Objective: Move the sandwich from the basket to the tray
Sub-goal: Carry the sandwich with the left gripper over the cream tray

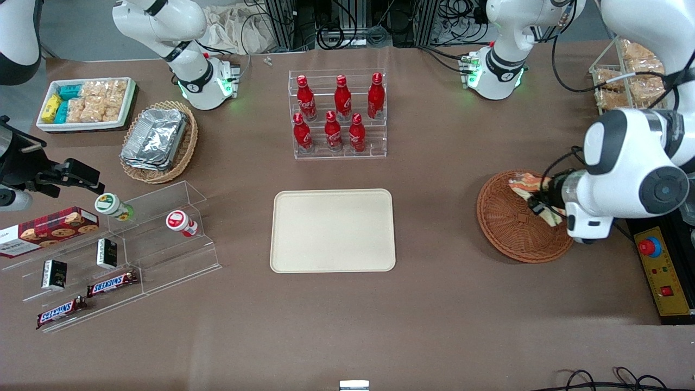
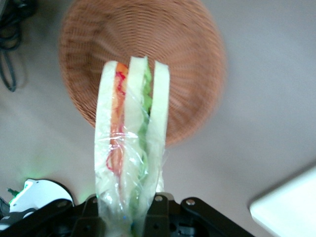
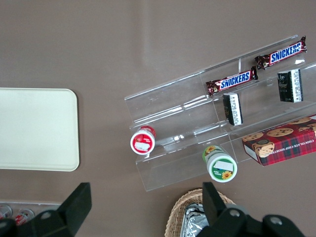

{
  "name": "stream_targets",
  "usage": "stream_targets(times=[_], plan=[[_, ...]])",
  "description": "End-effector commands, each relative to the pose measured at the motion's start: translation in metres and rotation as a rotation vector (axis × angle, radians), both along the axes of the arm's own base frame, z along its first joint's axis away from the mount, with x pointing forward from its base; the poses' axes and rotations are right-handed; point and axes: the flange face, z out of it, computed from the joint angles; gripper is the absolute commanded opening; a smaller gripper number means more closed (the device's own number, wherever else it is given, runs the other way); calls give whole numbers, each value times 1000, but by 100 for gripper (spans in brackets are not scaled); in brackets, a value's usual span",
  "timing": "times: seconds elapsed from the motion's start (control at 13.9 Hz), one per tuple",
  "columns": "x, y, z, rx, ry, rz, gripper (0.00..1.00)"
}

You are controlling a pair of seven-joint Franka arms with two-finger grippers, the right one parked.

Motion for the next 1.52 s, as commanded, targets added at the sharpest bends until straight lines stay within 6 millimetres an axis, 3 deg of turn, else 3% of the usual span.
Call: stream_targets(times=[0.0,0.14,0.29,0.36,0.51,0.65,0.79,1.01,1.15,1.44], plan=[[-4,-86,19,-72,-22,-176,0],[-18,-140,27,-118,-46,-274,0],[-29,-194,21,-172,-103,-330,0],[-34,-217,9,-194,-101,-337,0],[-21,-246,-24,-275,-159,-340,0],[-34,-300,-68,-300,-195,-389,0],[-33,-322,-122,-238,-250,-407,0],[-44,-342,-176,-190,-271,-477,0],[-48,-344,-192,-185,-250,-487,0],[-50,-344,-205,-140,-268,-548,0]])
